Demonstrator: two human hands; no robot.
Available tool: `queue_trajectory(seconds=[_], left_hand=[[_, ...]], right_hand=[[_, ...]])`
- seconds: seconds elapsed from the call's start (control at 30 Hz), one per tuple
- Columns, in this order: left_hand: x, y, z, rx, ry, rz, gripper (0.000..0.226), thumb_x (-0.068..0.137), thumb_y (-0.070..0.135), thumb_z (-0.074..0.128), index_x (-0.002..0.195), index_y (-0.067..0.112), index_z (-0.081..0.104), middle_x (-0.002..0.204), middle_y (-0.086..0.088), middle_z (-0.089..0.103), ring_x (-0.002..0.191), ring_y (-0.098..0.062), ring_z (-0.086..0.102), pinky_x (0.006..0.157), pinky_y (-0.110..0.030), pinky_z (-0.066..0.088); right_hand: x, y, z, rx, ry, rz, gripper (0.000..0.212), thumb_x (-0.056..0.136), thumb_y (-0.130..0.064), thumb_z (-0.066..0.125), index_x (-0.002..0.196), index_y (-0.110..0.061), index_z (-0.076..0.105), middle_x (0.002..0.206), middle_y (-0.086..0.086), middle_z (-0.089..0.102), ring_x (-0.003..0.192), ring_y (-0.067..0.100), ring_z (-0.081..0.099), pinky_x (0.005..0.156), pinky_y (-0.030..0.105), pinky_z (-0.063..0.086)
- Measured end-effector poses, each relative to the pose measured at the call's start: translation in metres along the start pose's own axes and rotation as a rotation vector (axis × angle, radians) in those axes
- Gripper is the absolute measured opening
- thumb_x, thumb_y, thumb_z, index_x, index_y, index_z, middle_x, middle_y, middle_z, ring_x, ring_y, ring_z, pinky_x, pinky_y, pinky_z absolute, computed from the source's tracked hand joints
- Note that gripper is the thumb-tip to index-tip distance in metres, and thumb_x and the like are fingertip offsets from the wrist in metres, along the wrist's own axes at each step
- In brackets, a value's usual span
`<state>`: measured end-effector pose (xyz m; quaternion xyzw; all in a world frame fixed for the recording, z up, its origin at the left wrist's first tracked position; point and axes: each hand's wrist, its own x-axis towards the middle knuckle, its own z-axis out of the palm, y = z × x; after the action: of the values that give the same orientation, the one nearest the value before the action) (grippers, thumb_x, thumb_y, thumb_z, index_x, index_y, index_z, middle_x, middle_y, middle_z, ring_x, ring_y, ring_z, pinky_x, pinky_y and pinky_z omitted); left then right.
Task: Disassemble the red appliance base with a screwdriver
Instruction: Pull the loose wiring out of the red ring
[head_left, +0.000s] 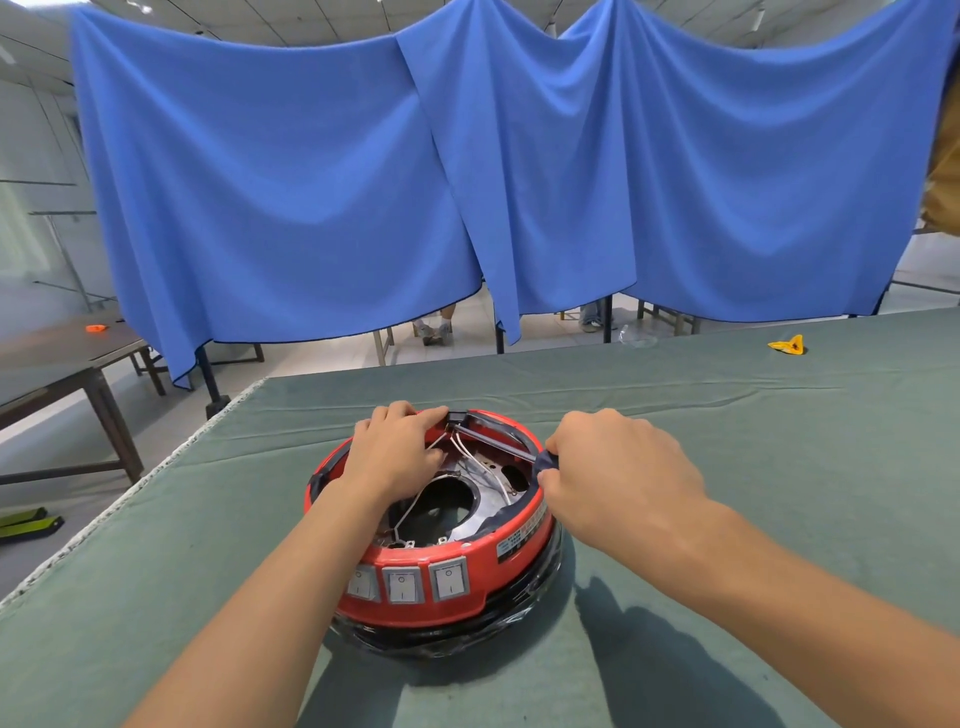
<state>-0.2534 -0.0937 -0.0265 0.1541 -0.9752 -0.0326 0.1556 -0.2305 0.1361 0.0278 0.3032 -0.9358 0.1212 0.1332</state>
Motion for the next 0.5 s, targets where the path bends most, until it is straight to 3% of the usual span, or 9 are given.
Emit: queue_trajectory(seconds=[0.27,0.4,0.5], left_hand=[[0.009,-0.007,0.001,0.007,-0.026,-0.004,0.06,0.086,0.036,0.055,0.141,0.044,0.034,0.14,-0.002,0.041,0.129,-0.024,0.032,0.104,-0.044,0.026],[0.013,-0.007,-0.001,-0.069,-0.05,-0.013,0.063,0.08,0.029,0.059,0.137,0.044,0.038,0.137,-0.005,0.042,0.127,-0.027,0.032,0.101,-0.045,0.028],[0.015,-0.008,-0.001,-0.133,-0.054,-0.025,0.064,0.078,0.019,0.058,0.135,0.044,0.041,0.132,-0.005,0.043,0.123,-0.027,0.032,0.099,-0.044,0.028]], right_hand=[[0.006,0.005,0.0,-0.014,-0.005,0.0,0.031,0.087,-0.026,0.055,0.061,-0.017,0.041,0.059,-0.002,0.043,0.05,0.014,0.035,0.044,0.024,0.021],[0.014,0.016,-0.002,-0.01,-0.013,-0.017,0.015,0.085,-0.027,0.054,0.076,-0.017,0.061,0.064,0.0,0.051,0.055,0.019,0.045,0.046,0.025,0.027],[0.021,0.023,-0.008,-0.031,-0.019,-0.06,0.02,0.084,-0.03,0.055,0.089,-0.019,0.07,0.072,0.003,0.062,0.068,0.029,0.056,0.054,0.029,0.04]])
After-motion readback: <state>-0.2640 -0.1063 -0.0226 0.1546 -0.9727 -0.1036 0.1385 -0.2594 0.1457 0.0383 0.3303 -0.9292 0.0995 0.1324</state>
